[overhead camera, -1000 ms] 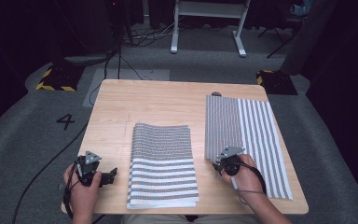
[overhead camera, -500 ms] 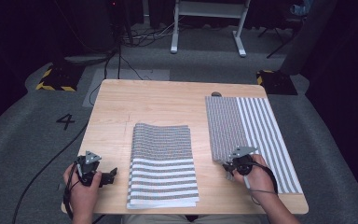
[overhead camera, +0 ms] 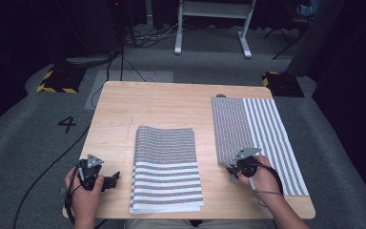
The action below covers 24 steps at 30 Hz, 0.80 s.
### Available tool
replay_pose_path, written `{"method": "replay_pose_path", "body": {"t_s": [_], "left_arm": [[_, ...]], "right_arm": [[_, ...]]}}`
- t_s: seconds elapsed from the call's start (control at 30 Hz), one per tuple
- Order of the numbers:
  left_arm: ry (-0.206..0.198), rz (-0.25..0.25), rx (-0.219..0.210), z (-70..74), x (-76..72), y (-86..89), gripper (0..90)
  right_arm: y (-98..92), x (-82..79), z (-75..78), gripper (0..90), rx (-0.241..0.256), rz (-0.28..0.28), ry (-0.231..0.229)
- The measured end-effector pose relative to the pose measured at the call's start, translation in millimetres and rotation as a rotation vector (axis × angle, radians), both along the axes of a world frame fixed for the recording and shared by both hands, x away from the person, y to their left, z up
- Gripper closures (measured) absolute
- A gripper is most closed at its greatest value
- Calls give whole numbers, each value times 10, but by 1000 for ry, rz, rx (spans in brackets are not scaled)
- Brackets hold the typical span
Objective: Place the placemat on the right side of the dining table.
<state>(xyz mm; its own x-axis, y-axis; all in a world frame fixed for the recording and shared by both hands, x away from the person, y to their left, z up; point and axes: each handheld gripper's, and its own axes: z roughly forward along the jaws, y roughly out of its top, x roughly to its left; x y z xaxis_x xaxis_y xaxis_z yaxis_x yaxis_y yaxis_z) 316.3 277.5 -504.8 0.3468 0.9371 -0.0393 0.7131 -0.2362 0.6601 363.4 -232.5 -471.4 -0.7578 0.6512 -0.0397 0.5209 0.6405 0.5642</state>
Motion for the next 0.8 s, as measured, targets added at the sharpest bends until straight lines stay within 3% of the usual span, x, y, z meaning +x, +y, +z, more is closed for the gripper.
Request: {"method": "replay_pose_path", "body": {"t_s": [0.8], "left_arm": [[0, 4, 0, 0, 0, -4, 0]], "right_arm": [[10, -26, 0, 815, 19, 0, 8]]}}
